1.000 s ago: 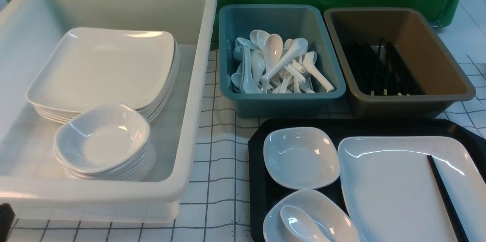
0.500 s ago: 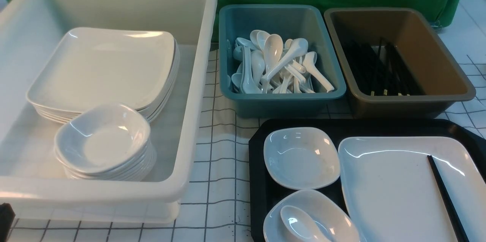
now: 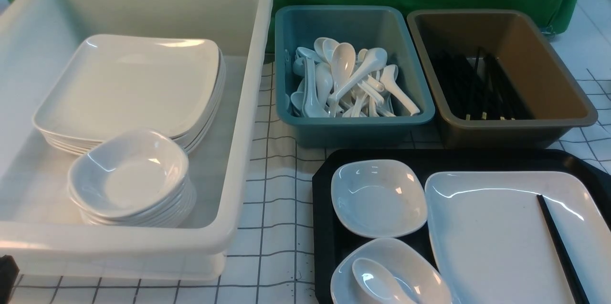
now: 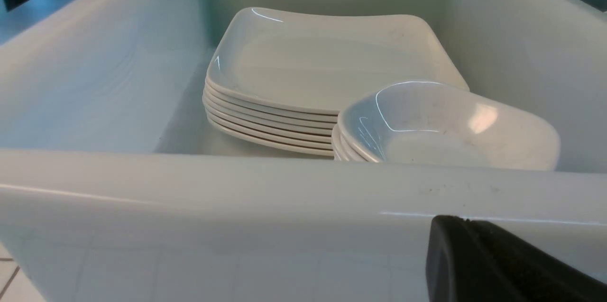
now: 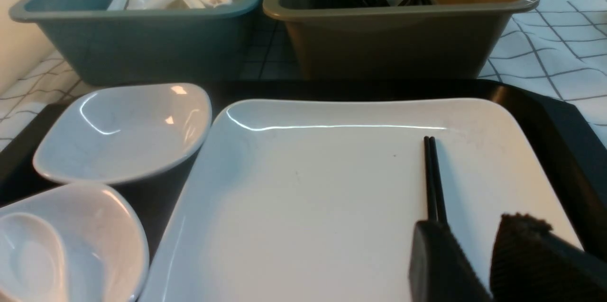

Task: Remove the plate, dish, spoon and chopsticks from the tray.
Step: Use the right arm to grab a pair of chopsticks from the plate

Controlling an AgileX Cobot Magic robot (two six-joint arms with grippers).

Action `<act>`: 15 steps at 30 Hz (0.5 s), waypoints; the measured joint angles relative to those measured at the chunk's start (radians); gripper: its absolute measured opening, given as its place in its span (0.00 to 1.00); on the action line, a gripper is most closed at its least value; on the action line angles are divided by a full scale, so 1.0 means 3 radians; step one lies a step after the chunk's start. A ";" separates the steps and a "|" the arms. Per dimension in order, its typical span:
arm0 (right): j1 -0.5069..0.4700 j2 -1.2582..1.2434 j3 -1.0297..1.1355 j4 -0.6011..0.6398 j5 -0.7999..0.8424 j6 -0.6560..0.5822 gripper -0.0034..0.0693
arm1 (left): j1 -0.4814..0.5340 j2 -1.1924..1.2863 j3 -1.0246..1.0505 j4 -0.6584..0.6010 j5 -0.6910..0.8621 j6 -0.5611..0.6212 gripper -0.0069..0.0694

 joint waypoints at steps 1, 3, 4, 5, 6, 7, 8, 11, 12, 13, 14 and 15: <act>0.0000 0.0000 0.0000 0.0000 0.0000 0.0000 0.38 | 0.0000 0.0000 0.0000 0.0000 0.0000 0.0000 0.12; 0.0000 0.0000 0.0000 0.0000 0.0000 0.0000 0.38 | 0.0000 0.0000 0.0000 0.0000 0.0000 0.0000 0.12; 0.0000 0.0000 0.0000 0.0000 0.0000 0.0000 0.38 | 0.0000 0.0000 0.0000 0.0000 0.0000 0.0000 0.12; 0.0000 0.0000 0.0000 0.0000 0.0000 0.0000 0.38 | 0.0000 0.0000 0.0000 0.0000 0.0000 0.0000 0.12; 0.0000 0.0000 0.0000 0.0000 0.0000 0.0000 0.38 | 0.0000 0.0000 0.0000 0.0000 0.0000 0.0000 0.12; 0.0000 0.0000 0.0000 0.0000 0.0000 0.0000 0.38 | 0.0000 0.0000 0.0000 0.0000 0.0000 0.0000 0.12; 0.0000 0.0000 0.0000 0.0000 0.0000 0.0000 0.38 | 0.0000 0.0000 0.0000 0.0018 0.0000 0.0000 0.12; 0.0000 0.0000 0.0000 0.0000 0.0000 0.0000 0.38 | 0.0000 0.0000 0.0000 0.0000 0.0000 0.0000 0.12; 0.0000 0.0000 0.0000 0.0000 0.0000 0.0000 0.38 | 0.0000 0.0000 0.0000 0.0000 0.0000 0.0000 0.12; 0.0000 0.0000 0.0000 0.0000 -0.0009 0.0000 0.38 | 0.0000 0.0000 0.0000 0.0018 0.0000 0.0000 0.12; 0.0000 0.0000 0.0000 0.0001 -0.0011 0.0005 0.38 | 0.0000 0.0000 0.0000 0.0018 0.0000 0.0000 0.12; 0.0000 0.0000 0.0000 0.0004 -0.0012 0.0047 0.38 | 0.0000 0.0000 0.0000 0.0000 0.0000 0.0000 0.12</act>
